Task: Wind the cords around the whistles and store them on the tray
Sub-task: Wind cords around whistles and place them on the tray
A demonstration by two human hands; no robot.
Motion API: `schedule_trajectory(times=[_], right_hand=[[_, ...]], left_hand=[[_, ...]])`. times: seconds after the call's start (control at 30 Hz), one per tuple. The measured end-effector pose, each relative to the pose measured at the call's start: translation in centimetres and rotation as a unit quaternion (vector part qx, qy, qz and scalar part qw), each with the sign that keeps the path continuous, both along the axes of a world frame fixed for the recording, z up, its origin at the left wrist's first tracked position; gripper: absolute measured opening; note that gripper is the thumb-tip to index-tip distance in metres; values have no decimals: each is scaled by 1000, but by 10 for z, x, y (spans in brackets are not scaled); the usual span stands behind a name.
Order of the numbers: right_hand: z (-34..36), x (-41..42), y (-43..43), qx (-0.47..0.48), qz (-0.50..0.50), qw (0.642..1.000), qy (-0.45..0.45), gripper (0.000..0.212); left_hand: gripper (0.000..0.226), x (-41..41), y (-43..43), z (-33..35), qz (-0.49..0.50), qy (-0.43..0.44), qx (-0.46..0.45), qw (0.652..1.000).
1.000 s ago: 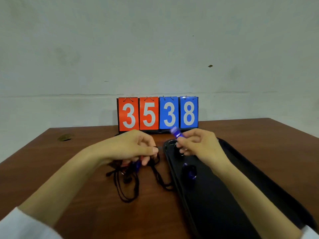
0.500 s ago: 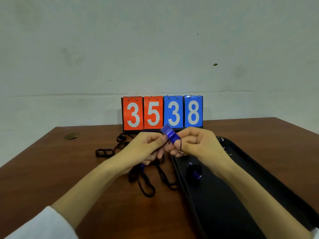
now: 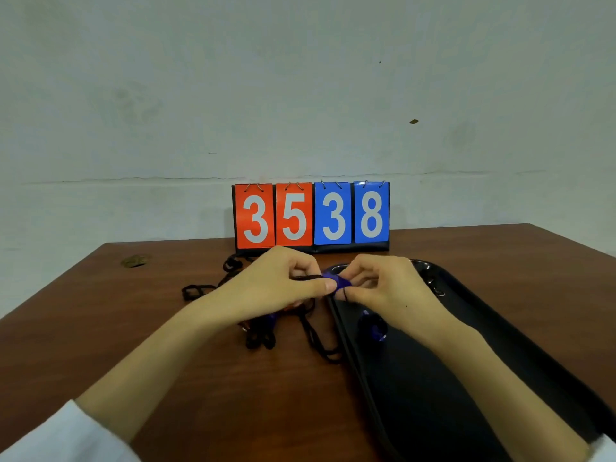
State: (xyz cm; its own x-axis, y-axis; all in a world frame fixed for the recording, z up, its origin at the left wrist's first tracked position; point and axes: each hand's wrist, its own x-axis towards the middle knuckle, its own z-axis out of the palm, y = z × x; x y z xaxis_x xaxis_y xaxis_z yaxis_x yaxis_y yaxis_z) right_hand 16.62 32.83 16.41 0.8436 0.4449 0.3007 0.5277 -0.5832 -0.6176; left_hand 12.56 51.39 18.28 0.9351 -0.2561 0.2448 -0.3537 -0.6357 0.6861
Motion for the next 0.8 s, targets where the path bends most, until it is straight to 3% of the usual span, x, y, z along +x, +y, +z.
schedule_trajectory(times=[0.13, 0.27, 0.4, 0.53, 0.67, 0.8], right_hand=[[4, -7, 4, -5, 81, 994, 78, 18], [9, -13, 2, 53, 170, 969, 170, 15], [13, -16, 0, 138, 202, 947, 209, 11], [14, -14, 0, 219, 165, 943, 187, 12], [15, -8, -2, 316, 78, 932, 160, 12], [14, -2, -5, 325, -16, 939, 108, 15]], left_hand=[[23, 3, 9, 2, -15, -16, 14, 1000], [28, 2, 10, 2, -13, -28, -3, 1000], [35, 6, 7, -4, -5, 23, -44, 999], [39, 7, 2, -10, -21, 155, -120, 980], [43, 1, -7, -18, -52, 134, -122, 982], [43, -2, -14, -17, -42, 92, -83, 991]])
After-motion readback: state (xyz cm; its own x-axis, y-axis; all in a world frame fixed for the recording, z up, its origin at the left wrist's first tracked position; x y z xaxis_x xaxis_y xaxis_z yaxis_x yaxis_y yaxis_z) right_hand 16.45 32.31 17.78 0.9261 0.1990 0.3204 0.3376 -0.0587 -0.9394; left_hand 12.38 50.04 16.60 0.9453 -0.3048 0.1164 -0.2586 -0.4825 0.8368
